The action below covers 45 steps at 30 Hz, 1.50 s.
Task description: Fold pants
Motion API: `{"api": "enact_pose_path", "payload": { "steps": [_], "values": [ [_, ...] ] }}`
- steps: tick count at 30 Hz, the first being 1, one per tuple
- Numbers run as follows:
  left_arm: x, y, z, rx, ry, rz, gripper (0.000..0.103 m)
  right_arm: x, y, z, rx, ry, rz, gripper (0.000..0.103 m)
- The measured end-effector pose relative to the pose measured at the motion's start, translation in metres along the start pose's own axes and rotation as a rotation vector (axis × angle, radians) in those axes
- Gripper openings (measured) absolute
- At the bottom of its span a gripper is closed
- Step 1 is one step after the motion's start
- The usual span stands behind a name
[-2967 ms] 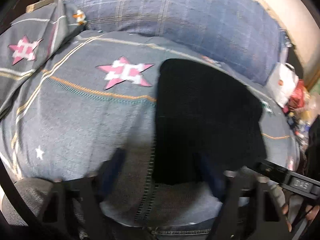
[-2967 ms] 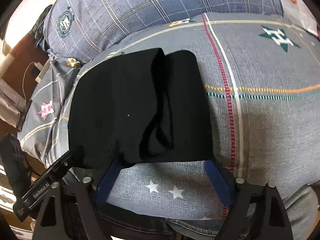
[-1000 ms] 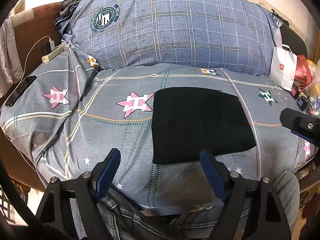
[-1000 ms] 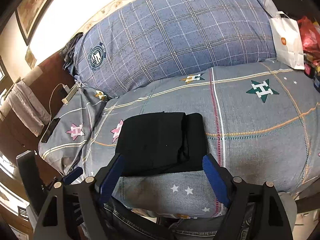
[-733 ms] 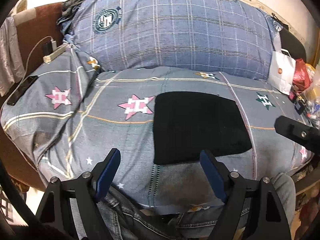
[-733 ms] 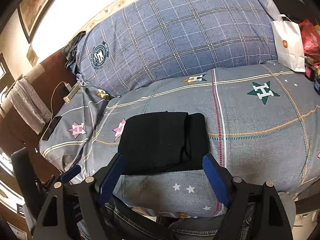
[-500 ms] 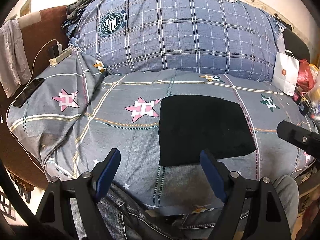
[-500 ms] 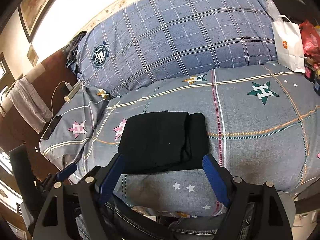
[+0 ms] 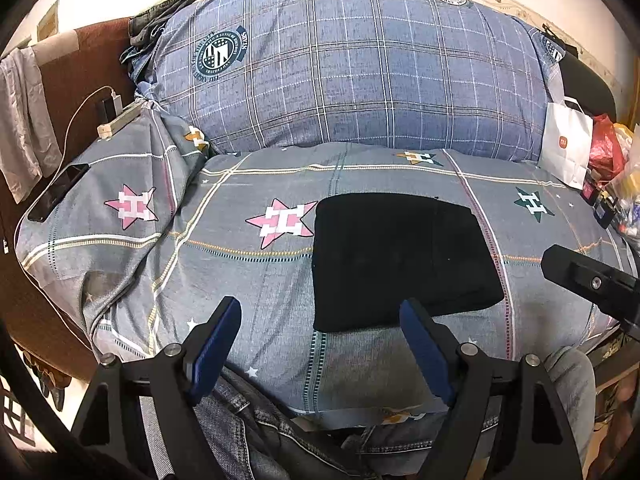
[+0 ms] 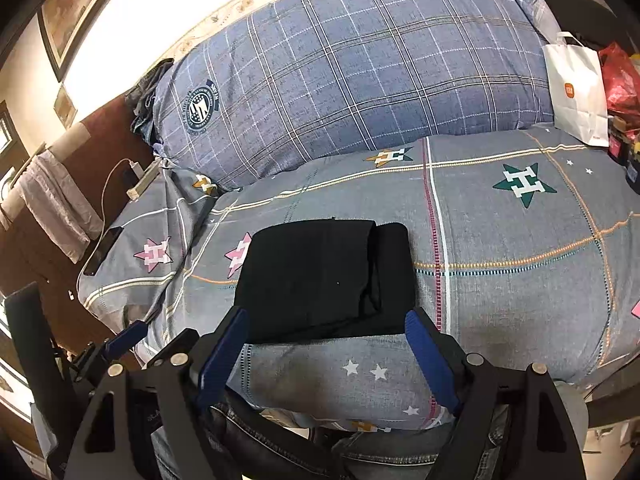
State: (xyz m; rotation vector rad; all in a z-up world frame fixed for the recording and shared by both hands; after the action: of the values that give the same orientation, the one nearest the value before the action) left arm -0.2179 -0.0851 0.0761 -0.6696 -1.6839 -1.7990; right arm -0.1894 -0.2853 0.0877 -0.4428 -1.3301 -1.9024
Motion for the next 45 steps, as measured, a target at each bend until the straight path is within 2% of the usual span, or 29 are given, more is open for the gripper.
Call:
{"api": "enact_pose_path", "payload": {
  "steps": [10, 20, 31, 45],
  "values": [
    [0.012, -0.001, -0.003, -0.014, -0.018, 0.0, 0.082, 0.014, 0.002, 0.0, 0.002, -0.032, -0.026, 0.083],
    [0.018, 0.001, 0.001, -0.015, -0.013, -0.007, 0.082, 0.012, 0.004, 0.011, 0.049, -0.06, -0.021, 0.083],
    [0.011, -0.001, -0.003, -0.029, -0.01, 0.013, 0.082, 0.017, 0.006, 0.006, 0.036, -0.061, -0.034, 0.083],
    [-0.005, -0.006, -0.006, -0.039, -0.008, 0.052, 0.082, -0.002, 0.002, 0.006, 0.051, -0.033, -0.009, 0.083]
  ]
}}
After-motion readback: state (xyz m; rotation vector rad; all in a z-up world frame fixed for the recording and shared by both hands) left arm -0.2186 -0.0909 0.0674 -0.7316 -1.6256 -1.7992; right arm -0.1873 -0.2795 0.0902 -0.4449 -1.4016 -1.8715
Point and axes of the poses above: each gripper's, at about its wrist camera, not at the fingertips, and x roughly against the way its jaws point, z to its left, y to its top, the point moved 7 cm from there along -x, roughly the way its jaws point, and after that the axes turned 4 degrees about y, right-handed, at the moved point
